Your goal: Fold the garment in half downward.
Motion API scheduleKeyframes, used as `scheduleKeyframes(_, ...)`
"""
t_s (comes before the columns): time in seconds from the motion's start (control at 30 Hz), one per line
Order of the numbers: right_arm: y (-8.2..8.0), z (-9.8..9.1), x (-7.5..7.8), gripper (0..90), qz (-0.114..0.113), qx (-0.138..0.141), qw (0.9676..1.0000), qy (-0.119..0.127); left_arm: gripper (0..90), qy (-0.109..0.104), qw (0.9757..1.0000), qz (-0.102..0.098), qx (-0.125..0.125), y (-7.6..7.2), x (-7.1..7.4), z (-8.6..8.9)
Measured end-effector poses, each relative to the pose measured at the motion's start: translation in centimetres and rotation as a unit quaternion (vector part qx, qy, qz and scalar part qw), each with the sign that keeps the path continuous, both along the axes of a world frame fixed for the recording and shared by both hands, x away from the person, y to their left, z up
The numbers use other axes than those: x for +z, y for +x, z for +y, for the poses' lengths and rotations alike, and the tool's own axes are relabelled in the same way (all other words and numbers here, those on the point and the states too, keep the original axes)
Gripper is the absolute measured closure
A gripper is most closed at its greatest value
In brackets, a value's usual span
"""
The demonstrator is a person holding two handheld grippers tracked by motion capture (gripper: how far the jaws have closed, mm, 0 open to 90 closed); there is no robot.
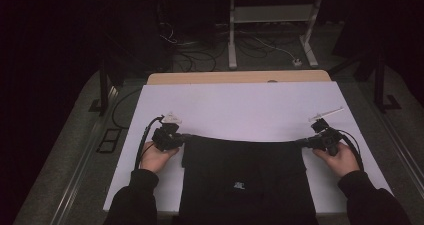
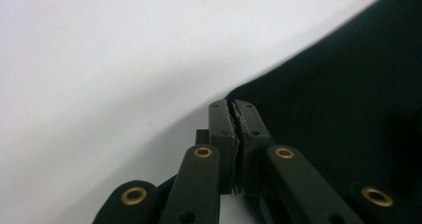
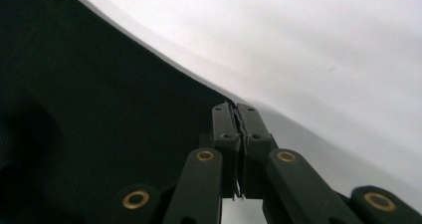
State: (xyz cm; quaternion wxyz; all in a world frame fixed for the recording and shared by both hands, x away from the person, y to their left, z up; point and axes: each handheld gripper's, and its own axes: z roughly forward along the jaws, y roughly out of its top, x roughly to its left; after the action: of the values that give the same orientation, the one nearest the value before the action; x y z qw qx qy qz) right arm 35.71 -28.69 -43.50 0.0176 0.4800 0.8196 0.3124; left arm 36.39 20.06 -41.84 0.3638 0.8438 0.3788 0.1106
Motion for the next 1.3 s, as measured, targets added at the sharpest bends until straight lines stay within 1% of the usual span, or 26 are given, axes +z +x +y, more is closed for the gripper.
scheduleKeyframes(0.03,0.1,-0.1,0.3,86.7,-0.006,-0.005,1.0,-0.003,86.4,-0.005,1.0,-0.001,0.005,0.1,0.1,0.1)
scheduleKeyframes(0.07,0.2,-0.2,0.4,86.8,-0.009,-0.009,0.9999,-0.002,86.4,-0.016,0.9998,0.003,0.011,0.3,0.3,0.2)
scheduleKeyframes(0.17,1.1,-0.5,0.8,86.7,-0.012,-0.019,0.9997,0.007,86.4,-0.017,0.9997,0.003,0.017,0.7,0.5,0.4)
scheduleKeyframes(0.27,1.7,-0.4,1.0,86.7,-0.012,-0.021,0.9997,0.009,86.3,-0.008,0.9998,0.003,0.015,1.1,0.6,0.5)
scheduleKeyframes(0.3,1.9,-0.4,1.1,86.7,-0.013,-0.021,0.9996,0.012,86.4,-0.008,0.9998,0.003,0.016,1.3,0.6,0.5)
scheduleKeyframes(0.43,2.7,-0.4,2.0,86.6,-0.019,-0.025,0.9993,0.022,86.3,-0.005,0.9998,0.003,0.02,2.2,1.2,0.5)
scheduleKeyframes(0.5,3.0,-0.5,2.5,86.6,-0.022,-0.028,0.999,0.026,86.3,0.004,0.9999,0.003,0.016,2.6,1.6,0.4)
scheduleKeyframes(0.63,3.8,-0.4,3.4,86.5,-0.024,-0.031,0.9991,0.017,86.3,0.015,0.9998,-0.005,0.014,3.3,2.6,0.1)
scheduleKeyframes(0.67,4.0,-0.4,3.6,86.5,-0.022,-0.034,0.9991,0.014,86.3,0.008,0.9998,-0.008,0.018,3.4,2.8,0.0)
scheduleKeyframes(0.7,4.2,-0.3,3.8,86.5,-0.02,-0.036,0.9991,0.009,86.3,0.008,0.9997,-0.009,0.02,3.5,3.0,-0.1)
scheduleKeyframes(0.77,4.6,-0.3,4.0,86.5,-0.016,-0.042,0.999,0.002,86.3,0.015,0.9996,-0.01,0.021,3.8,3.3,-0.3)
scheduleKeyframes(0.9,5.4,-0.3,4.5,86.5,-0.016,-0.052,0.9985,0.007,86.3,0.024,0.9994,-0.006,0.026,4.6,3.7,-0.4)
scheduleKeyframes(0.93,5.6,-0.3,4.5,86.5,-0.019,-0.053,0.9984,0.009,86.3,0.024,0.9993,-0.005,0.027,4.9,3.8,-0.3)
scheduleKeyframes(1.07,6.3,-0.3,4.8,86.4,-0.019,-0.058,0.9981,0.006,86.3,0.027,0.9991,-0.002,0.033,5.6,4.2,-0.2)
scheduleKeyframes(1.1,6.4,-0.2,4.9,86.4,-0.023,-0.058,0.9981,0.005,86.3,0.028,0.999,-0.001,0.034,5.9,4.3,-0.2)
scheduleKeyframes(1.17,6.7,-0.2,5.0,86.3,-0.026,-0.059,0.9979,0.005,86.3,0.033,0.9989,-0.001,0.034,6.1,4.4,-0.3)
scheduleKeyframes(1.23,6.9,-0.2,5.1,86.2,-0.027,-0.063,0.9976,0.009,86.3,0.03,0.9989,0.0,0.036,6.3,4.5,-0.4)
scheduleKeyframes(1.3,7.1,-0.2,5.1,86.3,-0.029,-0.065,0.9974,0.007,86.3,0.034,0.9987,-0.001,0.037,6.5,4.5,-0.4)
